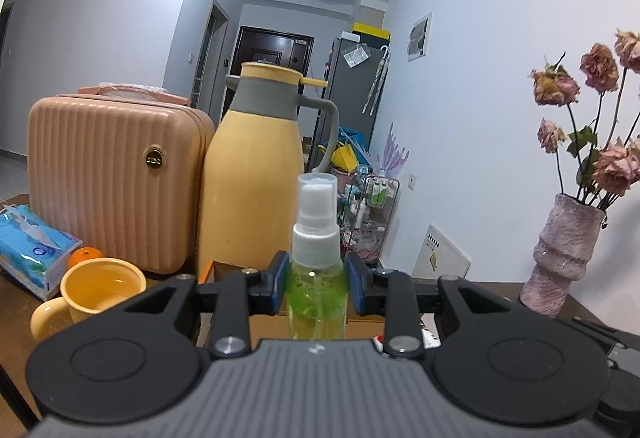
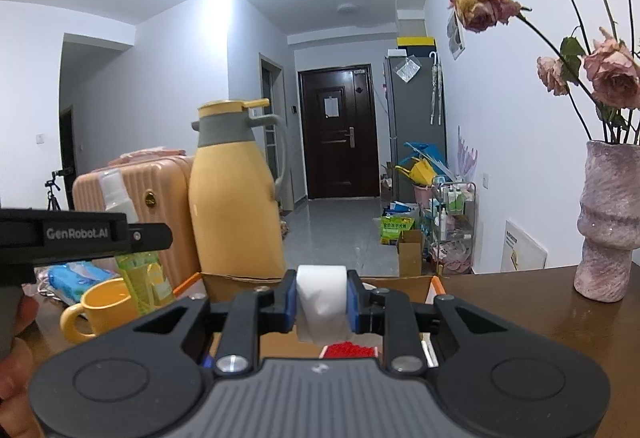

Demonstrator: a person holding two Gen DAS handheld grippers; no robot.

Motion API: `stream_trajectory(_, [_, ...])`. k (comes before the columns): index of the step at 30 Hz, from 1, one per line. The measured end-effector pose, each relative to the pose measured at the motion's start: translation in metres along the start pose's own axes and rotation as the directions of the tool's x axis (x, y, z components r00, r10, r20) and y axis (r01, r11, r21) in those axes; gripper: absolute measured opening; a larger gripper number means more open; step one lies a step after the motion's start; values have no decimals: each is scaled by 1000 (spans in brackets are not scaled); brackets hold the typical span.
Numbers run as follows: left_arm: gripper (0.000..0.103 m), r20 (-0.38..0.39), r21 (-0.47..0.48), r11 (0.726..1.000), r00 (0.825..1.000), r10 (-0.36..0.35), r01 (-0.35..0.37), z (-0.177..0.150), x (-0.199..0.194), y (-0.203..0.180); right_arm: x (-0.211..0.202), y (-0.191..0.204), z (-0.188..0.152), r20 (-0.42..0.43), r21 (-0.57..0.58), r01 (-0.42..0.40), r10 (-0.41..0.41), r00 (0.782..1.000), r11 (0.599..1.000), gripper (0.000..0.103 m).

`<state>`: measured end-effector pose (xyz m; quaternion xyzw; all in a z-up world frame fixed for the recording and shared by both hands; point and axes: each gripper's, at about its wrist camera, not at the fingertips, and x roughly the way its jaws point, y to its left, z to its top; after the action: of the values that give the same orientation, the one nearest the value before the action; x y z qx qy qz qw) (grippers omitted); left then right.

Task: Organize rigid objects
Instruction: 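Carry the tape roll and spray bottle over the cardboard box with both tools, then open both tools to drop the tape roll and spray bottle into the box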

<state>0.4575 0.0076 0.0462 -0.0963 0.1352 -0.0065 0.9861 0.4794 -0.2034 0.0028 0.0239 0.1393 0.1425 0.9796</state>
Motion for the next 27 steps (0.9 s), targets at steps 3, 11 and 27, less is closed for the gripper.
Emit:
stream_trajectory(3, [32,-11,8,1000,1000,2,-2,0,13,-1,10,-4,1,-18,-4,7,-7,1000,1000,23])
stream_trajectory(11, [32,-32,48,999,999,20,-18,-5,43,-4,39,-12,-3,-57,-16,16,-16,998,1000,23])
stream_trajectory(27, [103,-57,83,993,994,89,-84,-14,63,2,44,-19,-11,-84,-16,65,-66,994,998,103])
